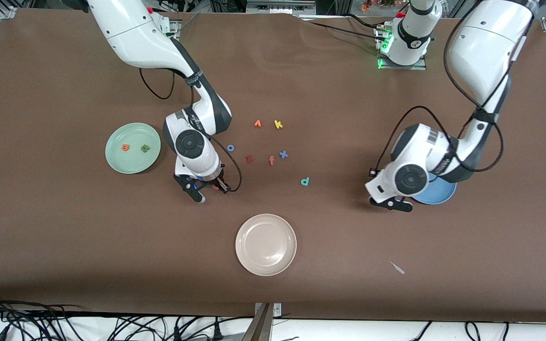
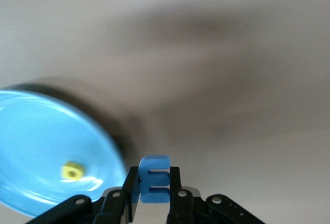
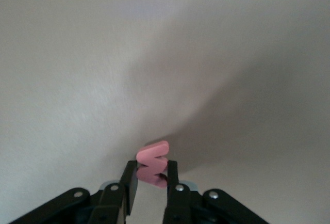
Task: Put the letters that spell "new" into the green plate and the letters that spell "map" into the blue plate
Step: 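Place m on green plate while the left gripper places E on blue plate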
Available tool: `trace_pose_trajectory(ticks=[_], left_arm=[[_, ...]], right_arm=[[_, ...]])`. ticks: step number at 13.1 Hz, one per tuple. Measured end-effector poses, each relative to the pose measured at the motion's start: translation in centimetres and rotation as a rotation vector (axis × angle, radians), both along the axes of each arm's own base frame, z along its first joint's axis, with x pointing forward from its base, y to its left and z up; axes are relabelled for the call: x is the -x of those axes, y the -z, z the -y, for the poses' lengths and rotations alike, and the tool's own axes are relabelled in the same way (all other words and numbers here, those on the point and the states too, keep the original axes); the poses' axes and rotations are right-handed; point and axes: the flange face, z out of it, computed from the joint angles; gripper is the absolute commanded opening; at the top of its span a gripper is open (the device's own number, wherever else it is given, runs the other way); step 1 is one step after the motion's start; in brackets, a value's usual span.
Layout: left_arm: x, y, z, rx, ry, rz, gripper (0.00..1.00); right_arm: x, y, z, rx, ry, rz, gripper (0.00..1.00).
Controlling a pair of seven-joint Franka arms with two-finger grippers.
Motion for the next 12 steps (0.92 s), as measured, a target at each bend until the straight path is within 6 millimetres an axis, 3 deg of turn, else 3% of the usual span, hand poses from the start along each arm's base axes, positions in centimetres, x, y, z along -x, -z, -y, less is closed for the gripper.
trace_pose_trajectory(ticks=[3, 6, 9, 11, 12], left_arm=[[-0.3, -1.7, -5.2, 0.035, 0.061, -0.026, 0.12], [0.7, -3.3, -9.4, 0.046, 0.066, -0.004, 0.12], [3.2, -3.0, -12.2, 0.059, 0.049, 0.083, 0.13], [4.6, -2.5, -13.8, 0.062, 0.030, 0.099, 0.19], [4.9, -2.2, -14.1, 0.067, 0.025, 0.109, 0.28]], right_arm=[[-1.1, -4.0, 4.4, 0.080, -0.077, -0.082, 0.16], [-1.1, -7.2, 10.7, 0.130, -0.198, -0.175, 0.16], [2.8, -6.8, 17.9, 0.127, -0.271, -0.266, 0.16], [6.8, -6.0, 22.5, 0.096, -0.308, -0.298, 0.16], [8.5, -5.4, 24.2, 0.082, -0.318, -0.318, 0.16]])
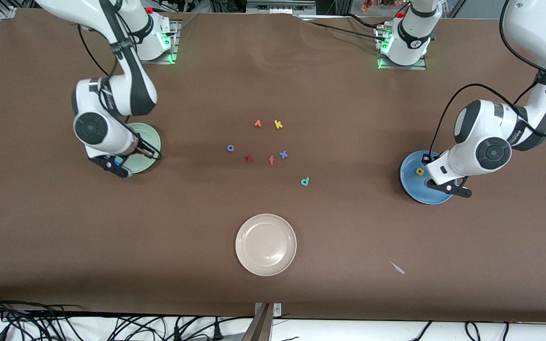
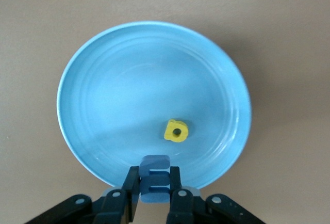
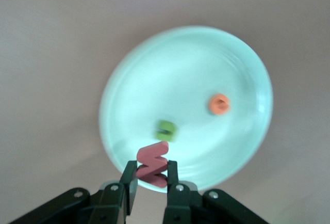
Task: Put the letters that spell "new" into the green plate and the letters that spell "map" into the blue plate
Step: 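Place m on green plate while the left gripper places E on blue plate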
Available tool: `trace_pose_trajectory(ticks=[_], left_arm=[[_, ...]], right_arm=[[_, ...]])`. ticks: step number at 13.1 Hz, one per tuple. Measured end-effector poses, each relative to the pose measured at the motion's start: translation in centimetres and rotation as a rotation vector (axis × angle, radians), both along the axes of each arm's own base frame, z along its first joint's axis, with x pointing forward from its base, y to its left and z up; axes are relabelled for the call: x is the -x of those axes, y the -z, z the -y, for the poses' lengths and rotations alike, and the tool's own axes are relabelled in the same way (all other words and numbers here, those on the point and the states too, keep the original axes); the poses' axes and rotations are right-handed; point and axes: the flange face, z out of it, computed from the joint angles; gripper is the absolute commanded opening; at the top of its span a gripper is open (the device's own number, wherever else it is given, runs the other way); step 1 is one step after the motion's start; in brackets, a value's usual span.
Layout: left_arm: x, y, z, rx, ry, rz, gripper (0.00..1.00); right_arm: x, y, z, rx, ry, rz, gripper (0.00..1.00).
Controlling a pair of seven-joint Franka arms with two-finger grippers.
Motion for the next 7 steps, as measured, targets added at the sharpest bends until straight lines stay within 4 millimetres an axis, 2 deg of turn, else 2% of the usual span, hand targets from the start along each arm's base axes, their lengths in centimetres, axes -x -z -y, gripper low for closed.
trace_pose_trajectory(ticks=[1, 2, 3, 4, 5, 7], left_arm=[[0.2, 0.4, -0.1, 0.005, -0.001, 0.006, 0.76], [0.4, 0.7, 0.0, 0.008, 0.001, 0.007, 1.00], [0.5, 0.9, 0.2, 0.010, 0.006, 0.006, 1.00], [0.5, 0.8, 0.6, 0.013, 0.011, 0.008, 1.00], [0.4, 0.7, 1.0, 0.016, 0.017, 0.013, 1.00], [0.2, 0.3, 2.5, 0.022, 0.021, 0.027, 1.00]], right_arm=[[1.4, 0.9, 1.2, -0.006, -0.005, -0.024, 0.17], [2.3, 1.9, 2.0, -0.007, -0.012, -0.040, 0.17], [3.0, 2.8, 2.5, -0.006, -0.016, -0.048, 0.19], [3.4, 3.6, 3.1, -0.005, -0.023, -0.052, 0.45], [3.6, 4.2, 3.7, -0.006, -0.034, -0.052, 0.99], [3.5, 5.0, 4.7, -0.001, -0.035, -0.048, 1.00]])
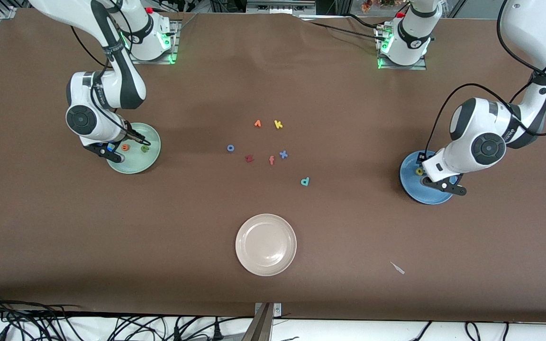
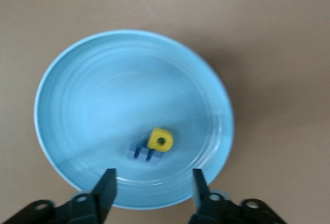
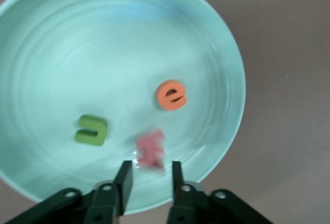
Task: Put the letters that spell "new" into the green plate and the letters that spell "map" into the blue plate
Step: 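Place m on green plate while the left gripper places E on blue plate, then retract the right arm to rest while the left gripper reaches teal P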
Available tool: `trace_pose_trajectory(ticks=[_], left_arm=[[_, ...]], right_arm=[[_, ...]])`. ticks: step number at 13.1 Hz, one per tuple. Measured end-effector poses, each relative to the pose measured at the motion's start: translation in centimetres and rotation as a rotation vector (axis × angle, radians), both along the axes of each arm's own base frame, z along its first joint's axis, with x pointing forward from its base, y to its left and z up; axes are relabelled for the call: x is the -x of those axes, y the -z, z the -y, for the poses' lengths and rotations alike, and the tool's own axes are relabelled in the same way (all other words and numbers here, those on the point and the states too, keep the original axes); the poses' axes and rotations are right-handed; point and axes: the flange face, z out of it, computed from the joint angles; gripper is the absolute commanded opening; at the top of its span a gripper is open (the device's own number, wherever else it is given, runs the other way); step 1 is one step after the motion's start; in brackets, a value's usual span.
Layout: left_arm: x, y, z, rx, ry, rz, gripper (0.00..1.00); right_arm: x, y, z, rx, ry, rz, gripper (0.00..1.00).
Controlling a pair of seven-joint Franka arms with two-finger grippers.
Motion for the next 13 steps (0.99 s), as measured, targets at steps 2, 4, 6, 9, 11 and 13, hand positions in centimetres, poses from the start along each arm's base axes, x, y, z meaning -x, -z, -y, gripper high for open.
trace_pose_trajectory(ticks=[2, 4, 6, 9, 11, 13], left_arm=[[0.0, -0.4, 3.0, 0.005, -0.032, 0.016, 1.00], [0.1, -0.7, 8.1, 0.018, -0.098, 0.028, 1.00], [0.8, -0.4, 15.0, 0.011, -0.160, 0.042, 1.00], [0.8, 0.2, 23.3, 0.030, -0.211, 0.066, 1.00], [0.1, 0.5, 27.5, 0.058, -0.238, 0.081, 1.00], [-0.4, 1.0, 30.4, 0.084, -0.240, 0.084, 1.00]], right_arm=[[-0.6, -0.5, 0.0, -0.004, -0.002, 0.017, 1.00], [-2.4, -2.6, -0.7, -0.012, -0.010, 0.036, 1.00], [-6.1, -8.2, -2.1, -0.020, -0.023, 0.031, 1.00], [-10.2, -16.8, -4.6, -0.046, -0.081, 0.096, 1.00], [-11.6, -22.2, -6.1, -0.074, -0.136, 0.132, 1.00], [-12.4, -29.1, -6.7, -0.111, -0.226, 0.163, 1.00]])
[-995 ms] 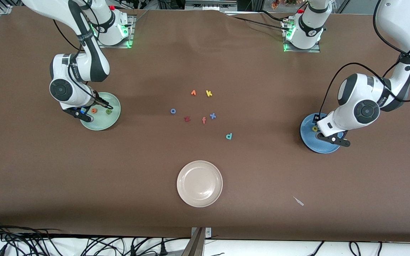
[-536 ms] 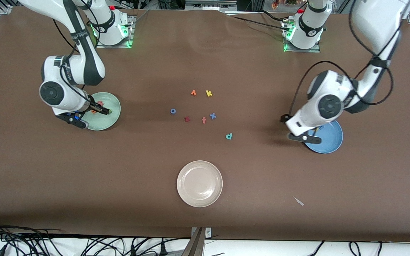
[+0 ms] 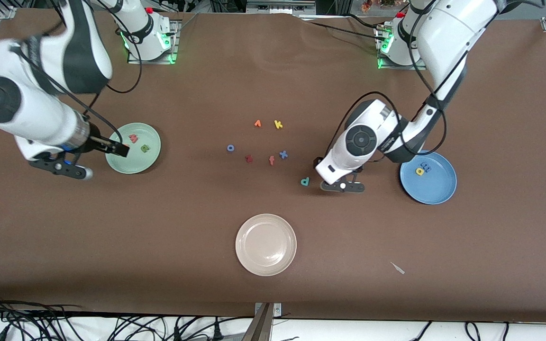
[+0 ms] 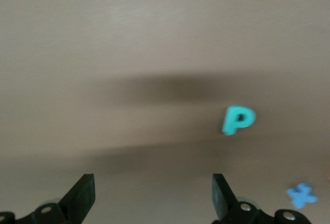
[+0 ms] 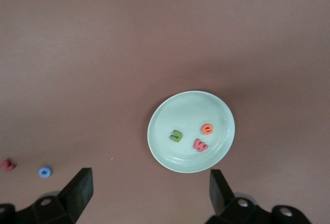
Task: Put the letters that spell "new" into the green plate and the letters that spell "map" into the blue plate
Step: 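Retract the right arm to rest while the left gripper reaches teal P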
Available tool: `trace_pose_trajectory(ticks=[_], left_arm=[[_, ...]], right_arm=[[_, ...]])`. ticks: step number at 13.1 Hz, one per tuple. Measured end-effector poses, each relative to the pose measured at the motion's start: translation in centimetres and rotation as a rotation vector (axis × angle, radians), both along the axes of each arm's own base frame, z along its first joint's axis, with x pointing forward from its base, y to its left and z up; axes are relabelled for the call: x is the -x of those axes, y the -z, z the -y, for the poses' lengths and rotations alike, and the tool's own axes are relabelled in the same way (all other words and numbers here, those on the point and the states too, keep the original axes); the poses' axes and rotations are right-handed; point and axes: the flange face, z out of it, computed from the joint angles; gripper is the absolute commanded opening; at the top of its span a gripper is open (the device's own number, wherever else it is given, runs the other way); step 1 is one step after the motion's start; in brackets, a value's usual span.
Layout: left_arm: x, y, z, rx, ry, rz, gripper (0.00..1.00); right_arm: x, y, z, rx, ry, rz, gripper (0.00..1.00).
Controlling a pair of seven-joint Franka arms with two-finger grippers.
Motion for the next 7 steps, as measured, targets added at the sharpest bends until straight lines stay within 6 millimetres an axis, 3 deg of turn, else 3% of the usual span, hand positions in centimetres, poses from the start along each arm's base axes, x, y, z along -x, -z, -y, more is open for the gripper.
trace_pose_trajectory(ticks=[2, 3, 6, 7], left_arm=[[-0.1, 0.8, 2.2, 0.018, 0.016, -0.002, 1.00], [-0.1, 1.1, 2.9, 0.025, 0.022, -0.002, 1.00], [-0.1, 2.2, 5.0, 0.043, 0.039, 0.015, 1.00], [0.0, 2.9, 5.4, 0.030, 0.047, 0.019, 1.00]], right_arm=[[-0.2, -5.2, 0.8, -0.027, -0.052, 0.060, 1.00], [-0.3, -6.9, 2.3, -0.044, -0.045, 0.088, 1.00], [-0.1, -9.2, 8.6, -0.081, 0.004, 0.122, 1.00], [0.4, -9.8, 9.7, -0.086, -0.007, 0.123, 1.00]])
